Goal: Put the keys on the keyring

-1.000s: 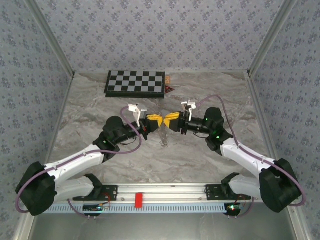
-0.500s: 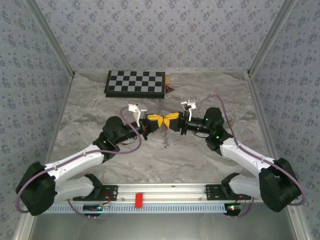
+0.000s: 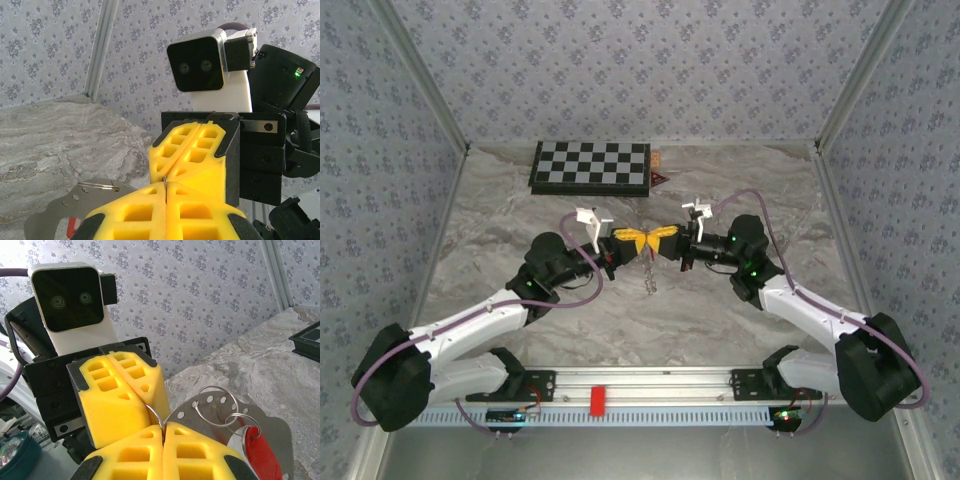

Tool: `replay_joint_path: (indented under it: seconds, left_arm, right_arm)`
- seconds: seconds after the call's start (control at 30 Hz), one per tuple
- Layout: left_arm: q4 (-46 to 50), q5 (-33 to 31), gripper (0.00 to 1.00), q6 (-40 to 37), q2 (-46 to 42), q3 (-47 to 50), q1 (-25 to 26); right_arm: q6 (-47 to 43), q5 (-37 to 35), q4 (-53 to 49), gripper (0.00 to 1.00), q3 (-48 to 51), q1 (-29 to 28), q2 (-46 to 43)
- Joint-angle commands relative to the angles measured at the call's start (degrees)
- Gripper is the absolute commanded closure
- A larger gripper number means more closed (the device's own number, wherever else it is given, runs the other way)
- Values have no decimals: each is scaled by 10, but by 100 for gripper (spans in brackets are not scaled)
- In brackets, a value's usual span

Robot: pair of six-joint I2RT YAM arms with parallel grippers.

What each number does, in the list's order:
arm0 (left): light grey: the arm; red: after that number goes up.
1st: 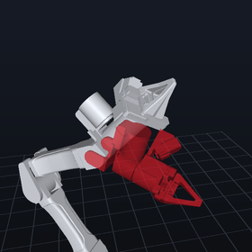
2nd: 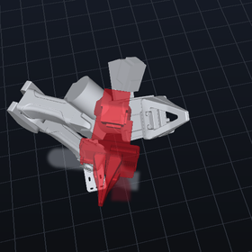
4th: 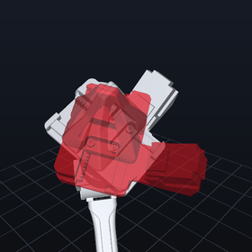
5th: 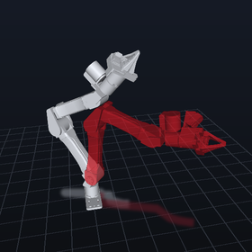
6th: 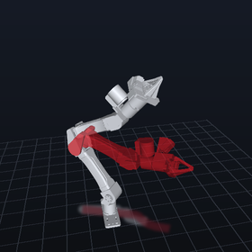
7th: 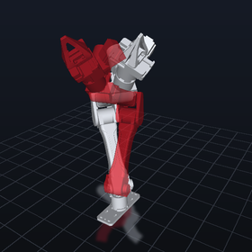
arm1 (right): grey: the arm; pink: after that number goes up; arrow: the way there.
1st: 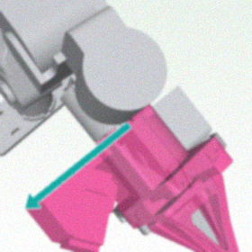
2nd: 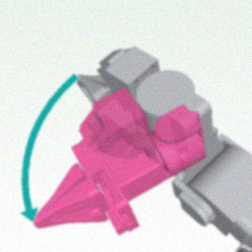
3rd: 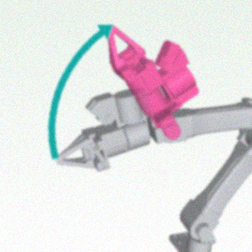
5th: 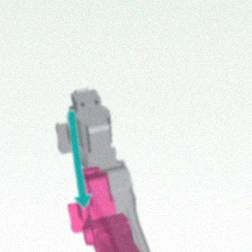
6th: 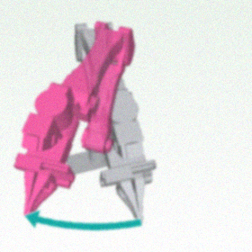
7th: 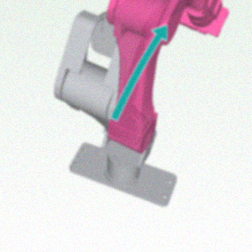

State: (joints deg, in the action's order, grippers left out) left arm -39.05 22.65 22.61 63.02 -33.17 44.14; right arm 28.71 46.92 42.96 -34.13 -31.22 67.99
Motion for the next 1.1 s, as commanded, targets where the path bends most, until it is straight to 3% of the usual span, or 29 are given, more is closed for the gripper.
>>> replay_joint_path:
  seconds: [0.0, 0.07, 0.23, 0.63, 0.77, 1.07]
  left_arm:
    - [-26, -2, 100, -1, -13, -1, -1]
    - [-13, -5, 90, -3, -16, 0, -4]
    - [19, -2, 77, -4, -33, 6, -28]
    - [166, 60, 76, -80, -75, 7, -58]
    - [212, 56, 76, -111, -89, 8, -59]
    - [241, 81, 76, -134, -76, 11, -58]
  right_arm:
    - [-42, 2, -25, 100, -4, -4, -13]
    - [-74, -11, -64, 100, -7, -4, -25]
    - [-177, -58, -210, 100, -29, -8, -49]
    - [-413, -237, -499, 100, -132, -102, -32]
    - [-464, -260, -542, 100, -168, -118, -2]
    - [-510, -232, -580, 100, -217, -125, 26]
